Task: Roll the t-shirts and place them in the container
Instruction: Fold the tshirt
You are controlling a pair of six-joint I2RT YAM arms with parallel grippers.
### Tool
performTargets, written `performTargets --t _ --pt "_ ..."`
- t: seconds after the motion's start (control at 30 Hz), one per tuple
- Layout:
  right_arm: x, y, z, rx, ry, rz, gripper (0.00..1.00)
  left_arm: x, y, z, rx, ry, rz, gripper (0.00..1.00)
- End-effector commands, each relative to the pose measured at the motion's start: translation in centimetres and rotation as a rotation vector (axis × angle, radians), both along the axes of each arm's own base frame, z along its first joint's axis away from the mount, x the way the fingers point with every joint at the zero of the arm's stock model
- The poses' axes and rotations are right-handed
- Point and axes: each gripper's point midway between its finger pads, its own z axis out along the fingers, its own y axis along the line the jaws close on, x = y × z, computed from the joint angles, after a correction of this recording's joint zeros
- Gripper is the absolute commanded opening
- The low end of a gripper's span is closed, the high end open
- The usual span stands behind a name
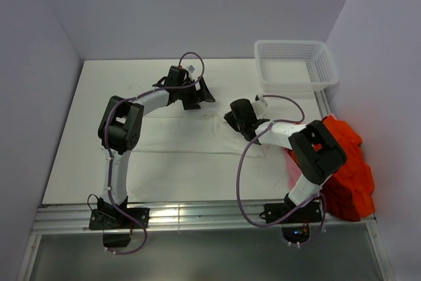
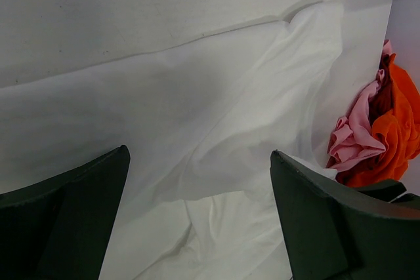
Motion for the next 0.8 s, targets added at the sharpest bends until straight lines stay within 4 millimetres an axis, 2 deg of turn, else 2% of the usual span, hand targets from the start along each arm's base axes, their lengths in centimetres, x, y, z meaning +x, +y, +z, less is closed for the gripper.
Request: performTargets --t 0.0,0.27,0.33,0.37,0.4,0.6,0.77 --pt "0.5 -0.1 -0.2 -0.034 -0.049 0.038 0.43 0.8 -0.7 0.9 -0.013 -0.043 -0.032 0.94" --pt "1.1 1.2 -0.4 -0.014 -0.116 0.110 0.45 0.8 -0.5 1.0 -0.006 -0.048 -0.034 0.94" --pt "1.7 1.5 0.2 -0.021 -0.169 0.124 0.46 0.7 -0.6 0.9 -0.004 -0.045 -0.036 0.94" --pt "1.4 1.5 -0.1 -0.027 -0.182 0.134 0.47 0.8 -0.6 1.0 -0.002 -0.046 -0.036 0.94" --pt "1.8 1.6 0.7 -0.019 -0.234 0.135 0.49 0.8 -0.5 0.9 0.001 -0.043 -0.036 0.94" --pt "1.6 1.8 0.3 -0.021 -0.270 0.161 0.50 0.9 -0.5 1.0 -0.004 -0.042 -0.036 0.94" --pt "1.7 2.7 1.5 0.001 -0.347 0.205 0.50 0.9 -0.4 1.0 -0.005 -0.042 -0.036 0.94"
